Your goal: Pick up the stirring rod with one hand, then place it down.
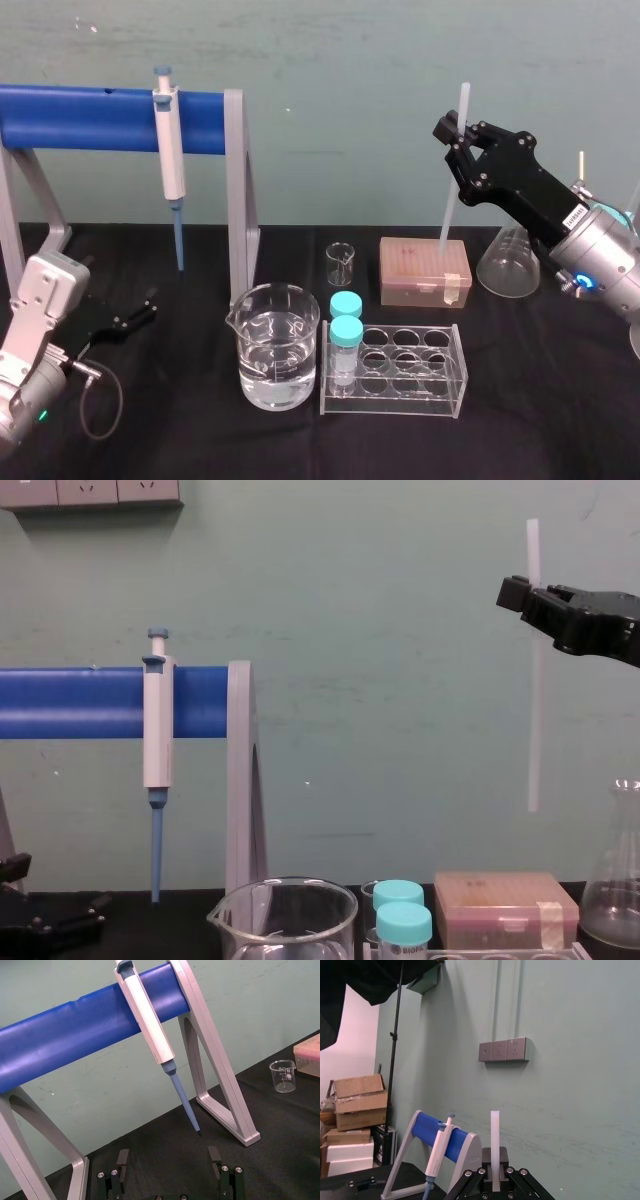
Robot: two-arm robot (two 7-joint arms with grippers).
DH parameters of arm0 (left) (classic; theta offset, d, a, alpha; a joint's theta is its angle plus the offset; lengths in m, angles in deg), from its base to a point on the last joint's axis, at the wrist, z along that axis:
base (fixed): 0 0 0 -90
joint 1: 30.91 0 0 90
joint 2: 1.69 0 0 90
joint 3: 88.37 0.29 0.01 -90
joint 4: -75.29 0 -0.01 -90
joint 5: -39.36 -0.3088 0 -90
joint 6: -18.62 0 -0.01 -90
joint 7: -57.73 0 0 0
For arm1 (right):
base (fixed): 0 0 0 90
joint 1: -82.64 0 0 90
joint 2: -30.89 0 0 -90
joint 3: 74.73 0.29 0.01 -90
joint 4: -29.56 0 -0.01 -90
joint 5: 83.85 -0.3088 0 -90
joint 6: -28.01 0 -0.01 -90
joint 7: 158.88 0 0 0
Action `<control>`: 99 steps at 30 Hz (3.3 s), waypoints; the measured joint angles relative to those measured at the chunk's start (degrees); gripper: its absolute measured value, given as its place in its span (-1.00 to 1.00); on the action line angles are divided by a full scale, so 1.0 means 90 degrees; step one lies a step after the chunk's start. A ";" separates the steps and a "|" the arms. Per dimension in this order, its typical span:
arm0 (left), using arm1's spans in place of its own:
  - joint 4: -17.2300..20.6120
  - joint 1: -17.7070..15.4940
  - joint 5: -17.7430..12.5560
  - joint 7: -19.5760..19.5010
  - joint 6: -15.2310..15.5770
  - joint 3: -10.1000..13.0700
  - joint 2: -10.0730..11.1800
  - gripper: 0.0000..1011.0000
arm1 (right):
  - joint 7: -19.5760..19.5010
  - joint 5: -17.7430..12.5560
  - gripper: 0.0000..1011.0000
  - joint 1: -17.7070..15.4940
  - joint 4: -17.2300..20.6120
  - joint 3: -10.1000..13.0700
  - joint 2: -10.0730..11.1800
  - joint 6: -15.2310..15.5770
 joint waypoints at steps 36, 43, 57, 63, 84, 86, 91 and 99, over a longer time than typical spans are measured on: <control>0.0000 0.0000 0.0000 0.0000 0.0000 0.0000 0.0000 0.98 | -0.0024 0.0028 -0.87 -0.0008 -0.0023 -0.0030 -0.0006 0.0023; 0.0000 0.0000 0.0000 0.0000 0.0000 0.0000 0.0000 0.98 | -0.0013 0.0032 -0.87 0.0006 -0.0051 -0.0042 -0.0014 0.0028; 0.0000 0.0000 0.0000 0.0000 0.0000 0.0000 0.0000 0.98 | 0.0410 -0.0385 -0.87 -0.0441 0.0400 -0.0032 0.0341 0.0226; 0.0000 0.0000 0.0000 0.0000 0.0000 0.0000 0.0000 0.98 | 0.0499 -0.0571 -0.87 -0.0889 0.0697 -0.0031 0.0654 0.0318; 0.0000 0.0000 0.0000 0.0000 0.0000 0.0000 0.0000 0.98 | 0.0627 -0.0624 -0.87 -0.1048 0.0165 -0.0200 0.0631 0.0043; 0.0000 0.0000 0.0000 0.0000 0.0000 0.0000 0.0000 0.98 | 0.0651 -0.0610 -0.87 -0.1027 0.0097 -0.0211 0.0598 -0.0009; 0.0000 0.0000 0.0000 0.0000 0.0000 0.0000 0.0000 0.98 | 0.0685 -0.0551 -0.87 -0.0955 -0.0114 -0.0251 0.0502 -0.0113; 0.0000 0.0000 0.0000 0.0000 0.0000 0.0000 0.0000 0.98 | 0.0769 -0.0547 -0.87 -0.0801 -0.0501 -0.0321 0.0306 -0.0153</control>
